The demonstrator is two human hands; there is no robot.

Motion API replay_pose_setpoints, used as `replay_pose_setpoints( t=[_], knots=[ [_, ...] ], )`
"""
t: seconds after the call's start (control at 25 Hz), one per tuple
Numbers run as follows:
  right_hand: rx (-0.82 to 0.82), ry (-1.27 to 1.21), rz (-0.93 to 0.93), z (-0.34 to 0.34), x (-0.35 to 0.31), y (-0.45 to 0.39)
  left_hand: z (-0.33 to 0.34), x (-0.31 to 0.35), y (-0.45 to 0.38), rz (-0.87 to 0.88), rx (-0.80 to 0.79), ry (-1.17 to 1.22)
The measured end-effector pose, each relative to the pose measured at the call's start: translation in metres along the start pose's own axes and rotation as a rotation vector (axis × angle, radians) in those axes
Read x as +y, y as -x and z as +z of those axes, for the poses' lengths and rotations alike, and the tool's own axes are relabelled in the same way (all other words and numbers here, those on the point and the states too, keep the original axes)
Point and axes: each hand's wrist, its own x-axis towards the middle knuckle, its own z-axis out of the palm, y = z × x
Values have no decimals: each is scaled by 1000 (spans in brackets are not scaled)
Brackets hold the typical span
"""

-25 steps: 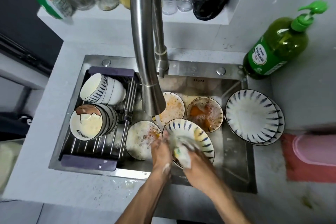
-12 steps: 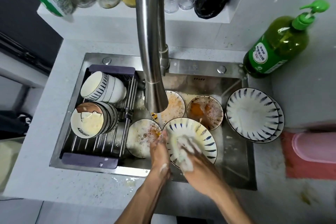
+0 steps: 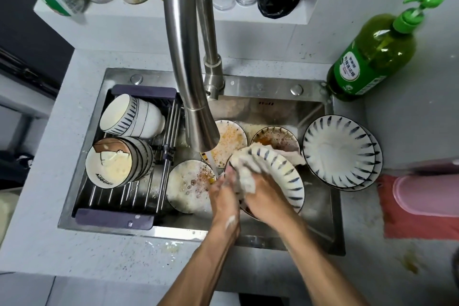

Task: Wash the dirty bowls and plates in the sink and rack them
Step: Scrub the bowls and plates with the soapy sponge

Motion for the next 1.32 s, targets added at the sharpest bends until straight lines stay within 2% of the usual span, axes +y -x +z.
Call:
replay_pose_setpoints(
  t=[0.08,0.24,0.36,0.52,0.64,0.68,0.8,0.96,1.0,1.08,1.12,1.16,1.32],
  knots=[
    [-73,-8,-95,-1,-6,19,0,3,-2,14,23,-27],
    [-13,77,68,-5,8,6,1,-2,-6,-10,-6,-16],
    [-134,67,-100,6,-3,15,-2,3,-10,5,62,22],
    [-25,146,66,-6,3,-2,-1,2,-11,4,44,-3],
    [-91,83,-137,7,-14,6,-7,9,-12,6,77,18],
    [-120,88,-113,7,-11,16,-11,8,-14,12,87,43],
    [-30,147,68,-4,5,2,-13,4,-16,-1,79,68],
    [-83,101,-151,6,-21,19,-19,12,-18,43,87,40],
    [-55,159,-78,5,-14,26,-23,8,-22,46,78,54],
    [85,342,232,-6,6,11,-27,4,-19,53,30,29],
    [151,348,365,-10,12,-4,-26,4,-19,43,18,12],
    [227,220,465,-6,15,-14,-24,3,-14,56,11,-9],
    [651,-843,740,34,11,-3,-26,-18,1,176,105,58]
  ],
)
